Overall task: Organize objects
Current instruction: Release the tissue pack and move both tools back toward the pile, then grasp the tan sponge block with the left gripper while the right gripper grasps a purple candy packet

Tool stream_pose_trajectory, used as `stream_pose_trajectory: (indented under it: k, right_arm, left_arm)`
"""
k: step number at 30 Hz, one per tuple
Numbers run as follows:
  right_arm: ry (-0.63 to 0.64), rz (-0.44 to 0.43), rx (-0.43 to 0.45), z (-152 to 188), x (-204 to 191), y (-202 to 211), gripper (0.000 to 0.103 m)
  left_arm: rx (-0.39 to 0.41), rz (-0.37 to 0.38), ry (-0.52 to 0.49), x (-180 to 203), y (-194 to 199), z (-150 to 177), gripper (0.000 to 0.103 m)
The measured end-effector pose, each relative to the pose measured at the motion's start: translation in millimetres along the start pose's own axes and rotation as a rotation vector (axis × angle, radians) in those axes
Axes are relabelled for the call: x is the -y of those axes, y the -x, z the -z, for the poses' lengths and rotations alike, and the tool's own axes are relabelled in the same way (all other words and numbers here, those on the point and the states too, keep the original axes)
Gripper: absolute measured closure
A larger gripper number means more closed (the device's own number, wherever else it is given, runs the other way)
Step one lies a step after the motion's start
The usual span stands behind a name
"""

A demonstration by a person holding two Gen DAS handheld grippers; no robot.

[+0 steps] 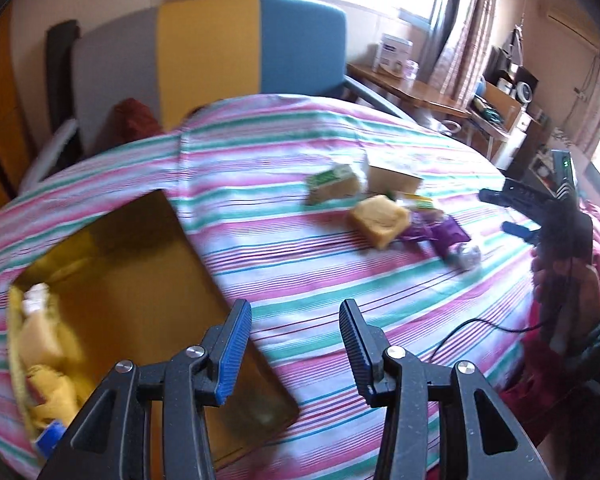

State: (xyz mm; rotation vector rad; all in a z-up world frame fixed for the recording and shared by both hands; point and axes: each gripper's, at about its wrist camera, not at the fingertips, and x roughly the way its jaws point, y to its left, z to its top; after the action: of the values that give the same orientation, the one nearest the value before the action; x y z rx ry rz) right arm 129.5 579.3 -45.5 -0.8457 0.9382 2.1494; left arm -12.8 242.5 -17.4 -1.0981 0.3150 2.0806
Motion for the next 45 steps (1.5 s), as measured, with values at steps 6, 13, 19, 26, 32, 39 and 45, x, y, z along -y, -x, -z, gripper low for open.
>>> stream_pose_trajectory:
  k: [6, 13, 19, 26, 32, 39, 45]
  right_arm:
    - [-0.011, -0.018, -0.021, 3, -1, -5, 0.018]
    - [0.005, -0.055, -0.041, 5, -6, -7, 0.018]
    - [-0.013, -0.069, -0.068, 6, -3, -12, 0.018]
    - [-0.014, -0.07, -0.052, 5, -3, -10, 0.018]
    - [0.009, -0.075, -0.052, 5, -8, -11, 0.018]
    - [0.072, -0.081, -0.058, 7, -19, -13, 0.02]
    - [0.174, -0.109, -0.101, 16, -38, -18, 0.029]
  left_arm:
    - [-0.092, 0.095, 0.019, 28, -44, -24, 0.057]
    - [-0.179, 0.186, 0.124, 46, -105, -56, 0.038]
    - [-0.234, 0.239, 0.262, 50, -151, -79, 0.034]
    - [-0.281, 0.207, 0.34, 56, -196, -99, 0.027]
    - [-0.319, 0.2, 0.35, 63, -218, -98, 0.042]
    - [-0.271, 0.232, 0.331, 50, -193, -82, 0.047]
    - [-0.21, 0.189, 0.269, 33, -148, -62, 0.047]
